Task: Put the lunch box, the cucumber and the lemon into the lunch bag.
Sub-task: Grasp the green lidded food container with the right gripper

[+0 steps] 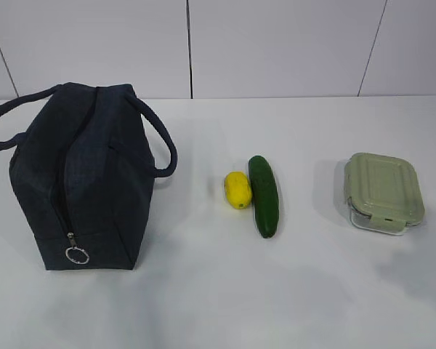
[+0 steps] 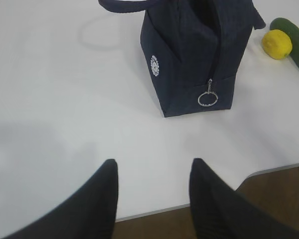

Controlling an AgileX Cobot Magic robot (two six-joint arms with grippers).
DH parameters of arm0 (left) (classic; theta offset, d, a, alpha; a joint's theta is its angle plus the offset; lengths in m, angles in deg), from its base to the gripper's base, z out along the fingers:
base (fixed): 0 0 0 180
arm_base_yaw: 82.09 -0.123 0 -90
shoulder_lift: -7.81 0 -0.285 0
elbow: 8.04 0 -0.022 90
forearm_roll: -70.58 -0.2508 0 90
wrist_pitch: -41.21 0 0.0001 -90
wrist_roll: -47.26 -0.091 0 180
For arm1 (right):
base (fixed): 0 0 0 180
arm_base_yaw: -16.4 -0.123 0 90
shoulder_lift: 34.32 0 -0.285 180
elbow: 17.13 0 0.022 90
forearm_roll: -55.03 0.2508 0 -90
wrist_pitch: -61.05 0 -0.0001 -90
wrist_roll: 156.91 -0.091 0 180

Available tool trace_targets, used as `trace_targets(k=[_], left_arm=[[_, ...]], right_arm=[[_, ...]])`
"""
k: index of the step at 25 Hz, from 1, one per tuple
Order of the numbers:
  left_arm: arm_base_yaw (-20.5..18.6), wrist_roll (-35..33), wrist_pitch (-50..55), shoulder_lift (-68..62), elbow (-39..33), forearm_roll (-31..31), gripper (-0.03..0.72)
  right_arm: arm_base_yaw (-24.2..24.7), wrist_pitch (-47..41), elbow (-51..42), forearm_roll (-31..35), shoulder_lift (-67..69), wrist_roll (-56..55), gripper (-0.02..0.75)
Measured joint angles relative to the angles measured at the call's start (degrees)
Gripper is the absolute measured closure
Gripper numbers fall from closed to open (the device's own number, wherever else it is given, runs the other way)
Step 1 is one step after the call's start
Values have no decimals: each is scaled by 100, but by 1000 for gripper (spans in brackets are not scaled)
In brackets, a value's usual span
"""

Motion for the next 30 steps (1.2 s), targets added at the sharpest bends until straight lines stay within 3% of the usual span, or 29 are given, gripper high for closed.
trace_targets(k=[5, 18, 25, 30], left_arm=[[0, 0, 0, 0, 0, 0, 367], [0, 0, 0, 0, 0, 0, 367], [0, 0, 0, 0, 0, 0, 367], [0, 0, 0, 0, 0, 0, 367]], right_arm=[[0, 260, 387, 222, 1357, 200, 272], [178, 907, 1745, 2685, 4074, 2252, 271], [1384, 297, 2075, 4654, 4851, 3809, 272], [2167, -374, 2087, 5712, 5423, 4891, 271]])
